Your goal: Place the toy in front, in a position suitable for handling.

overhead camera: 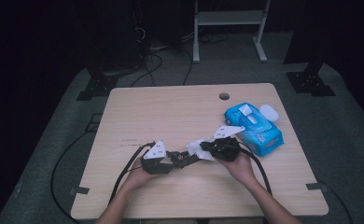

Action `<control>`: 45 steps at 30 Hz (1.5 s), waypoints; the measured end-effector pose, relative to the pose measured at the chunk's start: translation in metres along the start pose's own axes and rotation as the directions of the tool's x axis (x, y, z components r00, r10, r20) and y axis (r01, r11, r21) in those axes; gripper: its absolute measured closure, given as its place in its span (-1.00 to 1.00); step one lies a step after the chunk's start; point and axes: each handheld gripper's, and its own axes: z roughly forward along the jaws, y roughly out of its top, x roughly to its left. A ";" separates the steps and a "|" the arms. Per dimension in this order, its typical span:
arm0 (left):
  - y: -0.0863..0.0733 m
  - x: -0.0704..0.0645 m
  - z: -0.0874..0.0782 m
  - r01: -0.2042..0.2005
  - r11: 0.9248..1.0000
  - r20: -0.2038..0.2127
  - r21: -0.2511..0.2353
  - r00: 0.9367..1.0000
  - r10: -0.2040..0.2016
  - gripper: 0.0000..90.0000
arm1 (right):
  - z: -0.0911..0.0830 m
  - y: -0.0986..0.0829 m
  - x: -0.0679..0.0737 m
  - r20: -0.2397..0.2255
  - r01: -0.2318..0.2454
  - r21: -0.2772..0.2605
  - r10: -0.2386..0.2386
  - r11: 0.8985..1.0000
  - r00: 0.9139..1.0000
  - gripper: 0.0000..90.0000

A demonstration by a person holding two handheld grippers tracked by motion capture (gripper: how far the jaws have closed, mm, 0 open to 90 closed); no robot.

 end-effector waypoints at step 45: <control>-0.001 0.003 -0.005 0.002 1.000 -0.004 0.014 1.000 -0.002 0.30 | 0.035 0.024 0.048 -0.097 0.105 -0.004 -0.104 0.995 0.990 0.92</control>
